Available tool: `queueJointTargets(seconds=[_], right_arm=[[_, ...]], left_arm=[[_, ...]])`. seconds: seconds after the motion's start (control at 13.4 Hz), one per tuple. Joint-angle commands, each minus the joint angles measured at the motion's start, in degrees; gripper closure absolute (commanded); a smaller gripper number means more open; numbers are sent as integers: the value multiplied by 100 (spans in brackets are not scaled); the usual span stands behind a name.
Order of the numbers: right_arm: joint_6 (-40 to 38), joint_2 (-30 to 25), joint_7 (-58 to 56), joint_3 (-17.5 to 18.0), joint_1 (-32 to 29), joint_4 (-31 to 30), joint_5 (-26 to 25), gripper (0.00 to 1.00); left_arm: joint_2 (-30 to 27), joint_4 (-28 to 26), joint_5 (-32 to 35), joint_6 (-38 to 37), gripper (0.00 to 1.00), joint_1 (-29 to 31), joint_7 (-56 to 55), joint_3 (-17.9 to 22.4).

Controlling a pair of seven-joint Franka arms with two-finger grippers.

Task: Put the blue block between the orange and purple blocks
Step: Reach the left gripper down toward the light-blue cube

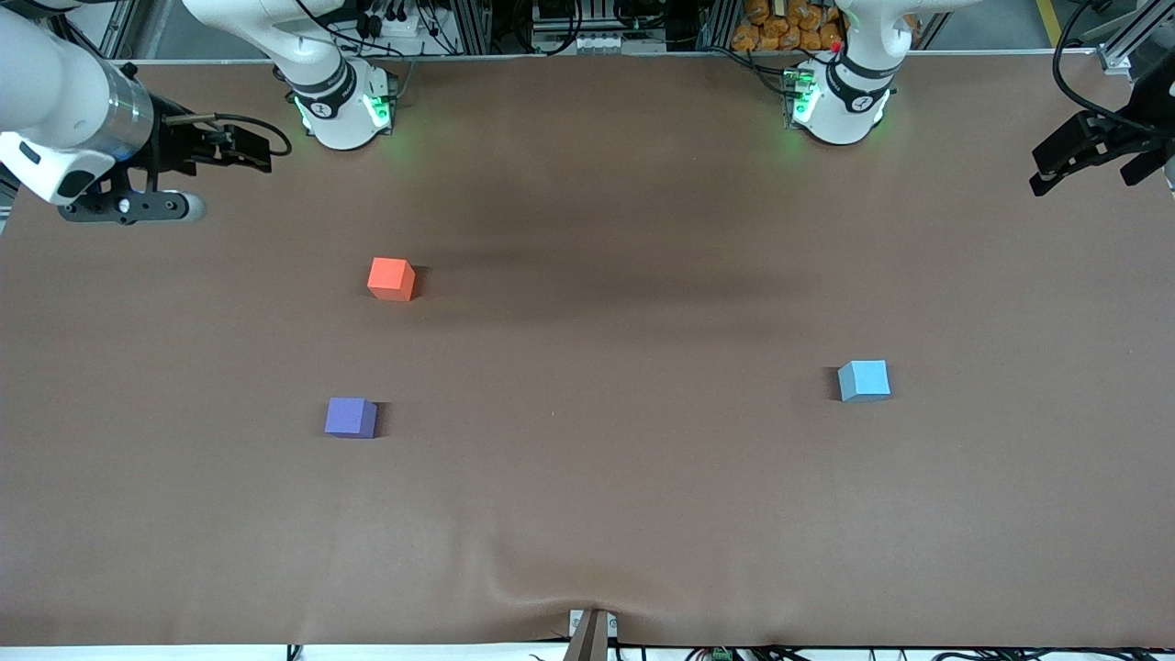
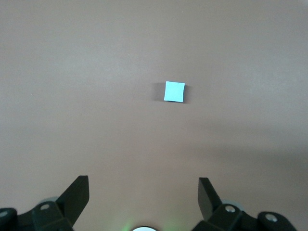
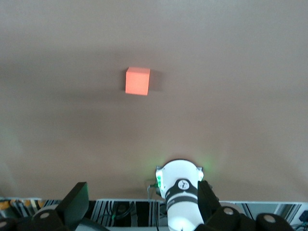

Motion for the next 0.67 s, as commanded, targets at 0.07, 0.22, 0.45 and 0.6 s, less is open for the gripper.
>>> queueJointTargets(seconds=[0.07, 0.22, 0.45, 0.6], right_arm=[[-309, -260, -57, 27, -225, 22, -35, 0], [471, 712, -92, 45, -533, 554, -114, 0], [589, 919, -188, 36, -691, 1270, -159, 0], [694, 911, -355, 45, -833, 1270, -236, 0]], left_arm=[[29, 31, 57, -52, 0, 54, 68, -81], [29, 31, 48, -52, 0, 45, 77, -89], [65, 40, 22, -52, 0, 45, 77, -89], [65, 40, 4, -61, 0, 62, 77, -89]])
